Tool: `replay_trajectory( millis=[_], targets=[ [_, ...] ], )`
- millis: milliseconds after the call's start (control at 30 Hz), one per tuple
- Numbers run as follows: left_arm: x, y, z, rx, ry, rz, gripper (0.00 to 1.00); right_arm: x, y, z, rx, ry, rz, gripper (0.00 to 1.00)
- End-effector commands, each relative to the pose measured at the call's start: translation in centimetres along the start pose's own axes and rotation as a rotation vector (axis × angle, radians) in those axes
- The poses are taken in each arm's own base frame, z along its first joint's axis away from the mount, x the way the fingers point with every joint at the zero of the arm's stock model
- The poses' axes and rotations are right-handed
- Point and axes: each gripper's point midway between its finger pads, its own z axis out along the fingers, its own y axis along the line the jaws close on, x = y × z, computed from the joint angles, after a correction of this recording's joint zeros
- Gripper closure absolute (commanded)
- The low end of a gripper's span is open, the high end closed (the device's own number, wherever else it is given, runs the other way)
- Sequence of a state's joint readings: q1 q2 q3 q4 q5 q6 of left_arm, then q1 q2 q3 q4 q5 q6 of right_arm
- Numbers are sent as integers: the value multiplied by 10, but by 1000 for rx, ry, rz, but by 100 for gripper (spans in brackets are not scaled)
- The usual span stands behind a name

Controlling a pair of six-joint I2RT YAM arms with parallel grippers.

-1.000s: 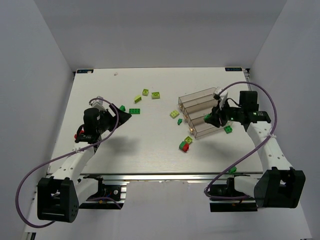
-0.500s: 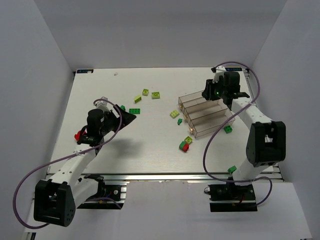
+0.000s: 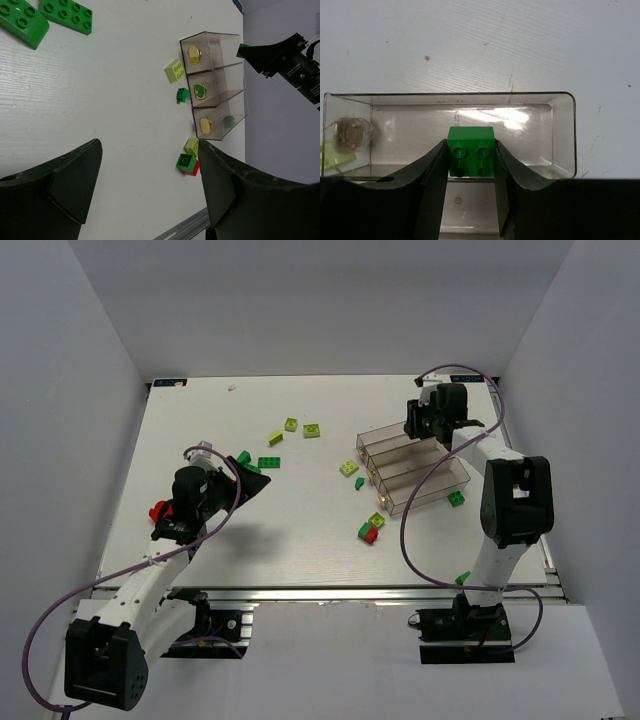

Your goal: Sort the legos into containers by color

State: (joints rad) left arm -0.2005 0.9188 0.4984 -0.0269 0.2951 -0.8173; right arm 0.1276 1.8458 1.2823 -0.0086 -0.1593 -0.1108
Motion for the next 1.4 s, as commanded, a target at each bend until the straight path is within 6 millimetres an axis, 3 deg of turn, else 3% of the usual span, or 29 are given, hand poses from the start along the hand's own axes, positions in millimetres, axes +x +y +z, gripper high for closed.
replay_trajectory(
  millis=[0, 133, 267, 367, 500, 567, 600, 667, 700, 767, 833, 967, 1100, 1367],
  targets=[
    [-2, -2, -3, 1, -14, 3, 14, -33, -5, 4, 15, -90, -55, 63],
    [-1, -2, -2, 1, -10, 6, 14, -30, -5, 5, 9, -78, -79, 43],
    [-2, -3, -2, 6, -15, 7, 14, -28, 7, -8, -50, -59, -112, 38],
    [-3, -2, -2, 0, -18, 18, 14, -31, 20, -32, -108, -75, -154, 31],
    [-6, -2, -2, -10, -15, 53, 14, -33, 39, -84, -214, -89, -232, 25],
    [-8, -4, -1, -8, -17, 63, 14, -18, 43, -101, -252, -59, -233, 25],
    [-8, -4, -1, -5, -20, 67, 13, -12, 39, -120, -239, -43, -224, 26],
    [-4, 0, 0, -4, -12, 65, 13, 12, 36, -136, -235, 7, -248, 26],
    [-4, -1, 1, 6, -15, 66, 13, 14, 30, -151, -209, 7, -258, 26],
    [3, 4, 4, 7, 7, 59, 13, 46, 26, -164, -181, 97, -240, 27],
    [6, 5, 7, 21, 9, 60, 13, 64, 15, -182, -130, 144, -206, 27],
    [9, 6, 12, 33, 29, 61, 13, 99, 7, -190, -45, 226, -129, 28],
    [9, 4, 18, 38, 55, 79, 13, 131, 2, -185, -4, 279, -38, 27],
    [6, 2, 19, 36, 53, 95, 13, 142, -22, -174, 61, 296, 10, 25]
  ],
)
